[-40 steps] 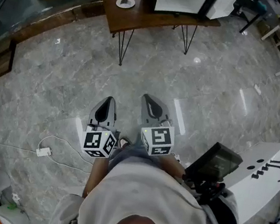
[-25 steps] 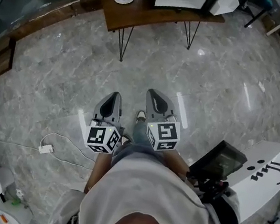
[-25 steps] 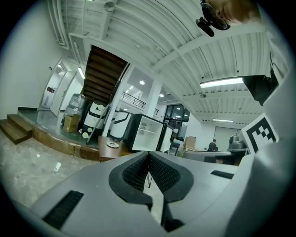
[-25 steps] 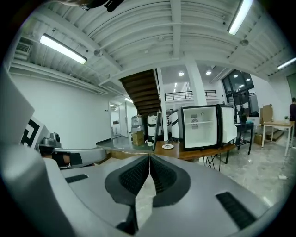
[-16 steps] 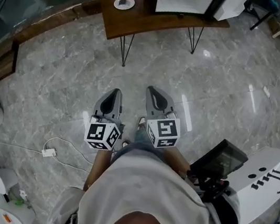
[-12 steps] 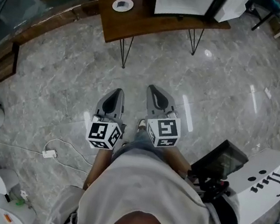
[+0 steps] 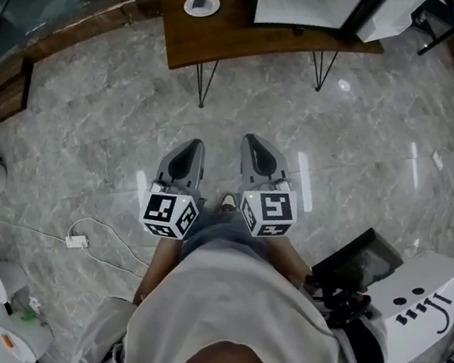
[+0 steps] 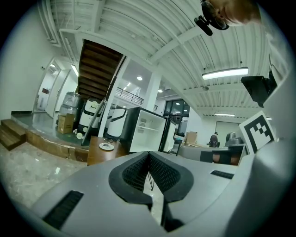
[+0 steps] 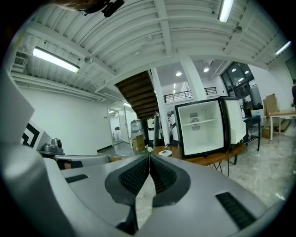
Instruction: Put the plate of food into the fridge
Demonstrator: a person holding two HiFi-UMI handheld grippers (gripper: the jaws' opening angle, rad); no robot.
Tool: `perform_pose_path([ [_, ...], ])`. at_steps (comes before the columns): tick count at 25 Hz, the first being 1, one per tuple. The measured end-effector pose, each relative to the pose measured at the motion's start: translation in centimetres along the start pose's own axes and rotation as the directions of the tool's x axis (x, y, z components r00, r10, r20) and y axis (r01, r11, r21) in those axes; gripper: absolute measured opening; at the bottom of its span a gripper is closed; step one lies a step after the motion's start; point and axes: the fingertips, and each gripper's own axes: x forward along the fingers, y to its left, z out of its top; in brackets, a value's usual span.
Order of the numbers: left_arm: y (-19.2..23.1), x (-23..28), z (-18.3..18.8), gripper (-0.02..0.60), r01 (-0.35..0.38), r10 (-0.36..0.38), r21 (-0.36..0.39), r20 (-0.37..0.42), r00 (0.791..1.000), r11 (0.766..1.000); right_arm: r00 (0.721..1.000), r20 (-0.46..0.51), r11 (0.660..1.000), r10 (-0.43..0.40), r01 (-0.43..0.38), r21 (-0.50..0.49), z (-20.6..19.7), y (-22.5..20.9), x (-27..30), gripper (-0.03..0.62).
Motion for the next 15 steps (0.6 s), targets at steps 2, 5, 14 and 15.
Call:
perform_pose_path([
  [2, -0.3, -0.4, 0.2, 0.020, 0.002, -0.002, -0.009, 0.003, 1.000, 1.000, 0.999, 0.006, 0.999, 0.033, -0.033, 0.009, 0.4, 0.7, -0.2, 0.020],
  [5, -0.7, -0.6, 0.2, 0.020, 0.014, -0.014, -0.060, 0.009, 1.000, 0.998, 0.999, 0.002, 0.999, 0.050, -0.050, 0.009, 0.5, 1.2, -0.5, 0.020],
  [14, 4.3, 3.7, 2.1, 0.020, 0.072, -0.070, -0.090, 0.023, 0.997, 0.993, 0.997, -0.014, 0.997, 0.073, -0.073, -0.002, 1.2, 2.9, 5.2, 0.020],
  [15, 5.0, 4.3, 2.8, 0.020, 0.080, -0.078, -0.089, 0.028, 0.997, 0.993, 0.998, -0.015, 0.998, 0.067, -0.067, -0.007, 1.6, 3.0, 6.1, 0.020],
])
